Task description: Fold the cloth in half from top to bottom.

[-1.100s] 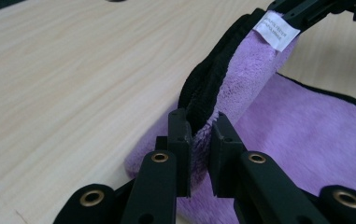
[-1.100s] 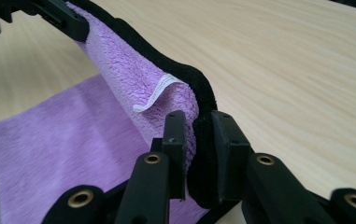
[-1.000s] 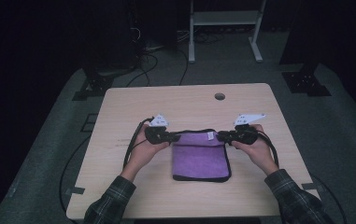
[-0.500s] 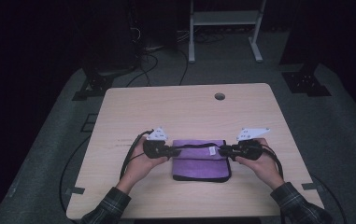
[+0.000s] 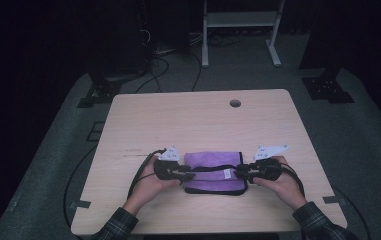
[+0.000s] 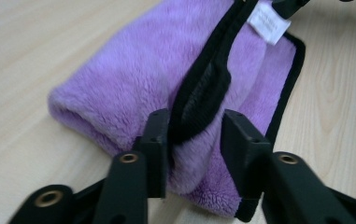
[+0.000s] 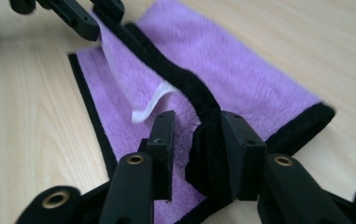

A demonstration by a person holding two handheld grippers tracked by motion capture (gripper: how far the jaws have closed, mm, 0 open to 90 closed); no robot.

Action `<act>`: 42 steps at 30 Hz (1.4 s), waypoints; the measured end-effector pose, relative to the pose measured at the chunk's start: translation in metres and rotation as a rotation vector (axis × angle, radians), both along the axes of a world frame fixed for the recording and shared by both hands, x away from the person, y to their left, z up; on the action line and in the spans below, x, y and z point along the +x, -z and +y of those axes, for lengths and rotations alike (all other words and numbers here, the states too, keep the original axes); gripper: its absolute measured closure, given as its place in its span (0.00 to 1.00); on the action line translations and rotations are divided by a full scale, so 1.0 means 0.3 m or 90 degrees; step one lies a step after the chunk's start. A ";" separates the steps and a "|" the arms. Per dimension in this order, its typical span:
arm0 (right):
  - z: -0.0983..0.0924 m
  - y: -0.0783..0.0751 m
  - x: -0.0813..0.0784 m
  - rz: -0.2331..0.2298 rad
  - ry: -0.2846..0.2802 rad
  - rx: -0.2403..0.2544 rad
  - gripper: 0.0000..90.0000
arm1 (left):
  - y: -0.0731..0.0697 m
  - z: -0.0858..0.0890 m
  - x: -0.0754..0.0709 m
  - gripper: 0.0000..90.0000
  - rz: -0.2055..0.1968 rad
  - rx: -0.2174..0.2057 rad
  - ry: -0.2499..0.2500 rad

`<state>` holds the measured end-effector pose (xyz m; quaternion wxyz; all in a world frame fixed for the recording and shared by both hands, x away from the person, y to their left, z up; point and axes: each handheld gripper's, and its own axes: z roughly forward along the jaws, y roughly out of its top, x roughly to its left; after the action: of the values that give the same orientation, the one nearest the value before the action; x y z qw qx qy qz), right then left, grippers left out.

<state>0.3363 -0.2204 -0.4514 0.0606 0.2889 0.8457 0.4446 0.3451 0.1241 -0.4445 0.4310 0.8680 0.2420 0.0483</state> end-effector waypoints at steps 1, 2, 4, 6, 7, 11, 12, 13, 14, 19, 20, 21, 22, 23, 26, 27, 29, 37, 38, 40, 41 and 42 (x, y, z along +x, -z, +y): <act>-0.011 -0.019 -0.002 -0.011 0.001 0.014 0.72 | -0.012 0.003 -0.001 0.64 -0.005 -0.005 0.000; -0.011 -0.019 -0.002 -0.011 0.001 0.014 0.72 | -0.021 0.006 -0.002 0.64 -0.010 -0.009 0.000; -0.019 -0.038 -0.002 -0.015 0.004 0.034 0.73 | -0.046 0.012 0.000 0.63 -0.025 -0.015 -0.003; -0.021 -0.052 0.003 -0.023 0.009 0.039 0.75 | -0.065 0.015 0.008 0.64 -0.037 -0.022 -0.009; -0.020 -0.055 0.007 -0.026 0.011 0.037 0.76 | -0.069 0.013 0.014 0.64 -0.041 -0.025 -0.014; -0.008 -0.052 0.035 -0.034 0.019 0.024 0.80 | -0.068 0.002 0.053 0.68 -0.045 -0.033 -0.028; -0.003 -0.051 0.048 -0.033 0.023 0.021 0.82 | -0.066 -0.002 0.064 0.69 -0.047 -0.035 -0.034; 0.002 -0.049 0.059 -0.036 0.026 0.021 0.82 | -0.062 -0.007 0.077 0.69 -0.047 -0.032 -0.036; 0.006 -0.046 0.071 -0.036 0.030 0.019 0.83 | -0.057 -0.013 0.089 0.70 -0.048 -0.031 -0.042; 0.023 -0.014 0.121 -0.023 0.043 -0.003 0.85 | -0.015 -0.044 0.114 0.70 -0.037 -0.001 -0.041; 0.026 -0.004 0.121 -0.018 0.040 -0.009 0.85 | -0.004 -0.048 0.110 0.70 -0.032 0.004 -0.038; 0.030 0.006 0.119 -0.014 0.034 -0.013 0.85 | 0.006 -0.049 0.103 0.70 -0.029 0.010 -0.034; 0.033 0.014 0.113 -0.009 0.030 -0.019 0.85 | 0.014 -0.049 0.095 0.69 -0.026 0.012 -0.033; 0.033 0.023 0.099 -0.004 0.019 -0.023 0.85 | 0.021 -0.046 0.085 0.69 -0.026 0.014 -0.030; 0.028 0.024 0.079 -0.003 0.006 -0.025 0.85 | 0.028 -0.036 0.049 0.68 -0.020 0.016 -0.023; 0.026 0.023 0.071 -0.001 0.004 -0.021 0.85 | 0.028 -0.032 0.037 0.68 -0.023 0.015 -0.021; 0.017 0.021 0.036 0.006 -0.007 -0.017 0.85 | 0.027 -0.025 0.011 0.67 -0.021 0.011 -0.020; 0.013 0.034 -0.057 0.011 -0.039 -0.032 0.85 | 0.031 0.016 -0.086 0.64 -0.013 -0.004 -0.006; 0.015 0.040 -0.081 0.005 -0.049 -0.041 0.85 | 0.029 0.025 -0.108 0.63 -0.005 -0.013 0.002; 0.016 0.042 -0.089 0.003 -0.052 -0.046 0.85 | 0.031 0.028 -0.123 0.63 -0.002 -0.009 0.007; 0.018 0.045 -0.100 -0.003 -0.055 -0.055 0.85 | 0.037 0.030 -0.134 0.63 0.000 -0.002 0.014; 0.019 0.048 -0.107 -0.009 -0.057 -0.062 0.85 | 0.044 0.030 -0.144 0.63 0.005 0.006 0.022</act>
<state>0.3040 -0.2146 -0.4656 0.0605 0.2445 0.8779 0.4073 0.3020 0.1332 -0.4578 0.4267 0.8742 0.2283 0.0389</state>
